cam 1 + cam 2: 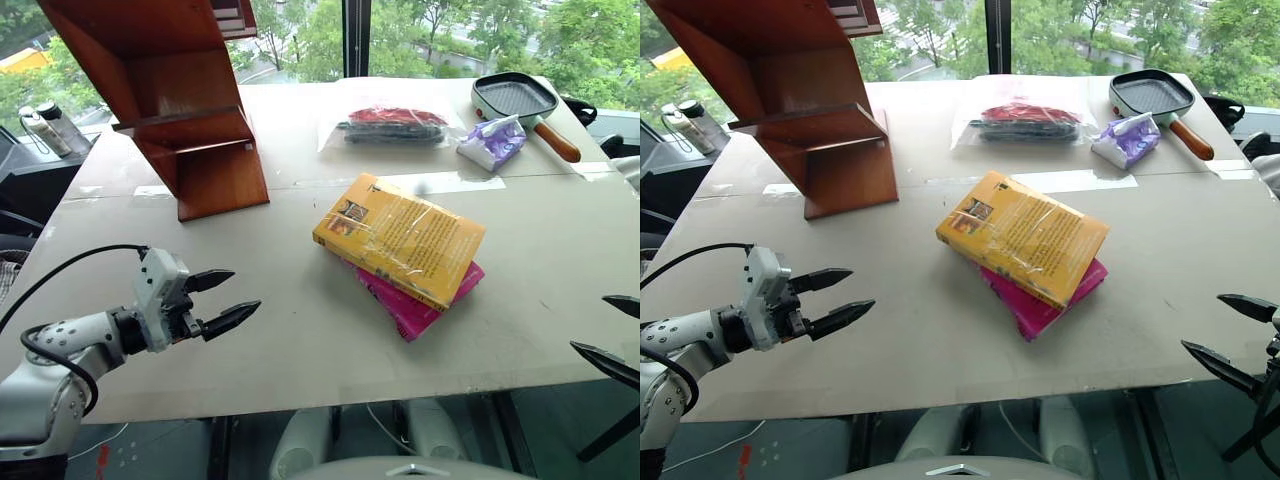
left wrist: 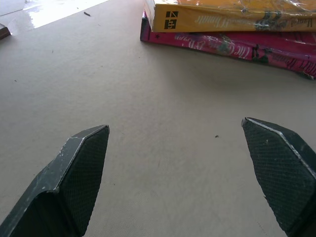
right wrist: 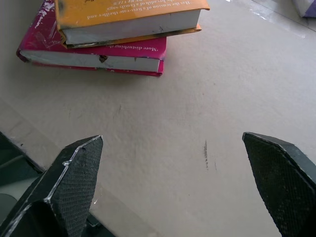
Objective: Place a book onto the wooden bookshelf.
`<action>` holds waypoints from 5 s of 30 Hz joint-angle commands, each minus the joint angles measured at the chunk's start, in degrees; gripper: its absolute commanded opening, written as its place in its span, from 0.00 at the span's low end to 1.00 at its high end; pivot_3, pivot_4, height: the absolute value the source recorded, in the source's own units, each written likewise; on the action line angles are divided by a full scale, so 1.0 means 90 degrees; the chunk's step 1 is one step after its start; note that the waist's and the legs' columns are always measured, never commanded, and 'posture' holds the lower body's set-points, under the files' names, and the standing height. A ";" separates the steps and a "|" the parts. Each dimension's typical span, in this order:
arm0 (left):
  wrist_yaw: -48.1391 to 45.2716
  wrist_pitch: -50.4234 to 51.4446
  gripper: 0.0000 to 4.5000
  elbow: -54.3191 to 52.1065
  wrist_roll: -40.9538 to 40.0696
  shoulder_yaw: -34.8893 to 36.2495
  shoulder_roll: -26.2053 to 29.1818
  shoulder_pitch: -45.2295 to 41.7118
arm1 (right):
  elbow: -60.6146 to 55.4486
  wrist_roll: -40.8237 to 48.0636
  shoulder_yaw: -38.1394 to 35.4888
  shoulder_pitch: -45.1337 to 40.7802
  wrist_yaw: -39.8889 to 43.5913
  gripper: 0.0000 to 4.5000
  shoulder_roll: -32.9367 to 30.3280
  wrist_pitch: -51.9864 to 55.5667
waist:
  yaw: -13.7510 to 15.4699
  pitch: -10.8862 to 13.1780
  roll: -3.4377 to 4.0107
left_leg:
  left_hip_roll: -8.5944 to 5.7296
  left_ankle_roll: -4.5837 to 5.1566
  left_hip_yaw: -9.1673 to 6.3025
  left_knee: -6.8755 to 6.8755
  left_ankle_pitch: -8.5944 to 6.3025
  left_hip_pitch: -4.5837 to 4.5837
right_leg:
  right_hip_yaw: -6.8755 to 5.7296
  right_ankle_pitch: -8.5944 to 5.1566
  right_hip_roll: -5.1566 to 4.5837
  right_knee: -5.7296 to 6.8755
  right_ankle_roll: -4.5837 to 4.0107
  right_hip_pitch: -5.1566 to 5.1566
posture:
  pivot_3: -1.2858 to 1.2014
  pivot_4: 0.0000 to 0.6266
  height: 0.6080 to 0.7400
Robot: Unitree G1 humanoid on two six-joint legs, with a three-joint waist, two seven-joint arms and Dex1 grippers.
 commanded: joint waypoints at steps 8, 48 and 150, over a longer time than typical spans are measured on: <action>0.0034 0.0867 0.98 -0.0604 -0.1125 0.0178 0.0179 -0.0963 | -0.0261 -0.0055 0.0653 -0.1029 -0.0869 1.00 -0.0300 0.0498 | -0.0003 0.0001 0.0007 | -0.0003 0.0000 0.0002 0.0022 0.0000 -0.0002 | -0.0004 0.0001 -0.0001 0.0008 0.0000 0.0003 | 0.52 0.24 1.00; -0.0291 -0.0367 1.00 -0.1558 -0.0944 0.0214 -0.0300 0.0145 | -0.0428 -0.2350 0.5920 -0.4423 -0.5002 0.01 0.1580 0.3335 | -0.0129 0.0000 -0.0001 | 0.0000 0.0001 0.0006 0.0016 -0.0001 -0.0006 | 0.0004 0.0003 0.0007 0.0010 -0.0002 -0.0013 | 0.52 0.24 1.00; 0.2579 0.6349 0.23 0.4344 -0.3614 0.0471 -0.1873 -0.4481 | -0.1545 0.2930 0.1785 -0.3952 -0.1229 1.00 -0.0804 0.1999 | -0.0019 0.0006 0.0002 | -0.0035 -0.0023 -0.0014 0.0026 0.0014 -0.0014 | -0.0026 0.0006 -0.0043 0.0028 0.0000 -0.0018 | 0.52 0.24 1.00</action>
